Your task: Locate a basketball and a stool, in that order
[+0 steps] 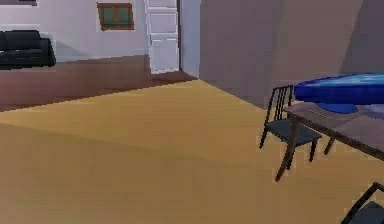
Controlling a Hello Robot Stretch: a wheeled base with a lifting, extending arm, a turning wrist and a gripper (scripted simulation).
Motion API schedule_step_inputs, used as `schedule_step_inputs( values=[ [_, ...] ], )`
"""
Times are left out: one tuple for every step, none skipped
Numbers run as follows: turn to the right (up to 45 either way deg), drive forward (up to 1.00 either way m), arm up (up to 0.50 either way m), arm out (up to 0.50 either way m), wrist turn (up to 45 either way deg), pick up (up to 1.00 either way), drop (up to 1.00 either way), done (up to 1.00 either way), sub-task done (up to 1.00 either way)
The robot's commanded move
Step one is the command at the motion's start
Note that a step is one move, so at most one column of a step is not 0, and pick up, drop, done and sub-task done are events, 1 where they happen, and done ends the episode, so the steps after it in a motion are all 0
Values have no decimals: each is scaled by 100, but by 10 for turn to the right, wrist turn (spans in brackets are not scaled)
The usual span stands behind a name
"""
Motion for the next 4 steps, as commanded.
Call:
schedule_step_inputs(
  values=[
    [-180, 0, 0, 0, 0, 0, 0, 0, 0],
    [0, 100, 0, 0, 0, 0, 0, 0, 0],
    [0, 100, 0, 0, 0, 0, 0, 0, 0],
    [0, 100, 0, 0, 0, 0, 0, 0, 0]
  ],
)
